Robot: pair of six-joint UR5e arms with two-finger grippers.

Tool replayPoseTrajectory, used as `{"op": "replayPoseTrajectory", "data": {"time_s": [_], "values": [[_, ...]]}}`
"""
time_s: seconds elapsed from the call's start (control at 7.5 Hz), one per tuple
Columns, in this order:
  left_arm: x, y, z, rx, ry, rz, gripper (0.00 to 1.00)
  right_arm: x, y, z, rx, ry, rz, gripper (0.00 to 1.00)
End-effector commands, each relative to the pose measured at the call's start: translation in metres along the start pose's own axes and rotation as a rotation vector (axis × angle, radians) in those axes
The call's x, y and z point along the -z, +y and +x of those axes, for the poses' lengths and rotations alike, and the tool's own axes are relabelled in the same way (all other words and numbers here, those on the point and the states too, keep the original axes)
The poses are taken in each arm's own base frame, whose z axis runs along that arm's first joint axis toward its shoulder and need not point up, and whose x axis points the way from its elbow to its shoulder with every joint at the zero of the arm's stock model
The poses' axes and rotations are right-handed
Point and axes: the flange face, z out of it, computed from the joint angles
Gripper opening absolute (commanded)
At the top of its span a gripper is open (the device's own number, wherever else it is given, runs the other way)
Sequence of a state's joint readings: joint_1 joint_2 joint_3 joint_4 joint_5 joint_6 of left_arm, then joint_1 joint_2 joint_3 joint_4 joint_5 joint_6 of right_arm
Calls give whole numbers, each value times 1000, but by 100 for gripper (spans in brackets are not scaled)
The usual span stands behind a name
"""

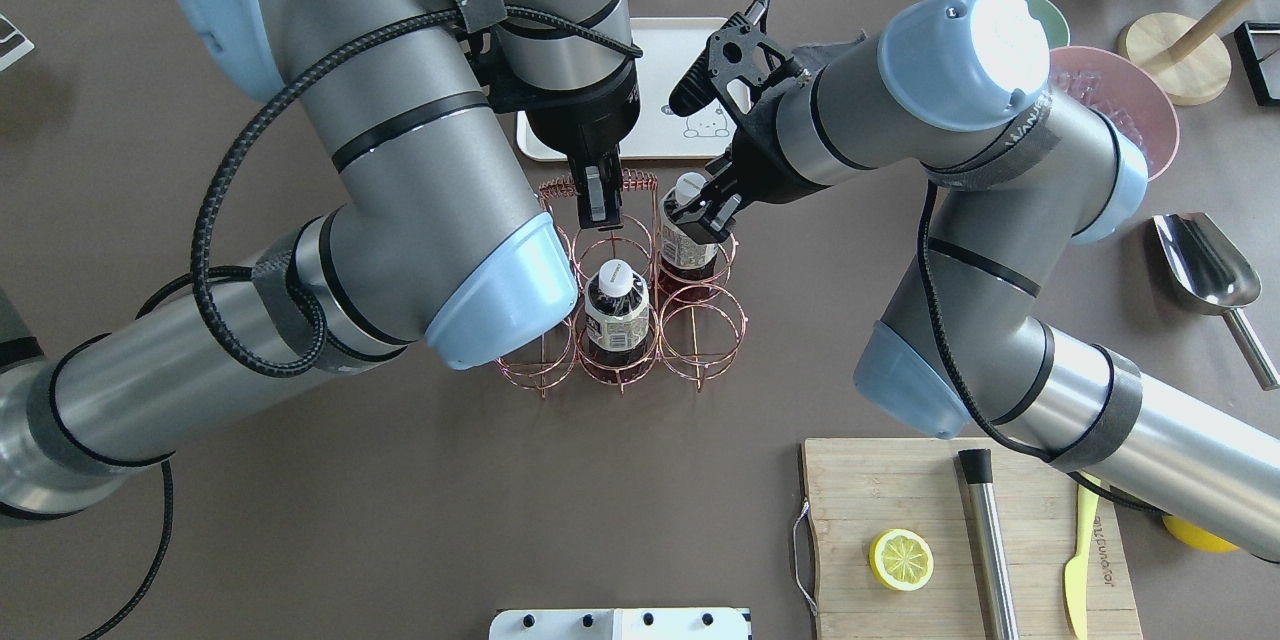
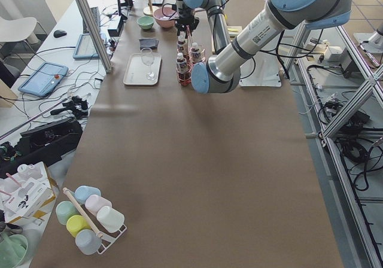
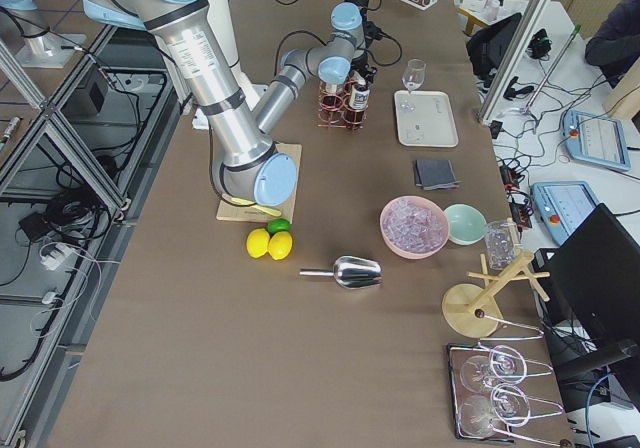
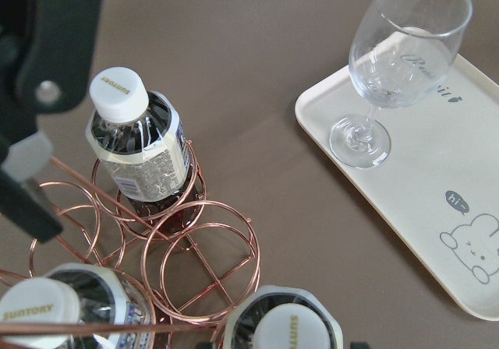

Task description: Take tea from basket to plate

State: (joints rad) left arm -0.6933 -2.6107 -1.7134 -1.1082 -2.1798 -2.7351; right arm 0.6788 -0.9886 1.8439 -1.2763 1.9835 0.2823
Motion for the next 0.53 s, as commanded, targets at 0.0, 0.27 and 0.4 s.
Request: {"op": "replayPoseTrajectory", "data": {"time_s": [0.0, 0.27, 0.4], "values": [[-1, -1, 1, 1, -1, 2, 0, -1, 0, 0, 2, 0, -1, 61], [-1, -1, 1, 1, -1, 2, 0, -1, 0, 0, 5, 0, -1, 61], [-1, -1, 1, 1, -1, 2, 0, 0, -1, 1, 5, 11, 4, 61]]}}
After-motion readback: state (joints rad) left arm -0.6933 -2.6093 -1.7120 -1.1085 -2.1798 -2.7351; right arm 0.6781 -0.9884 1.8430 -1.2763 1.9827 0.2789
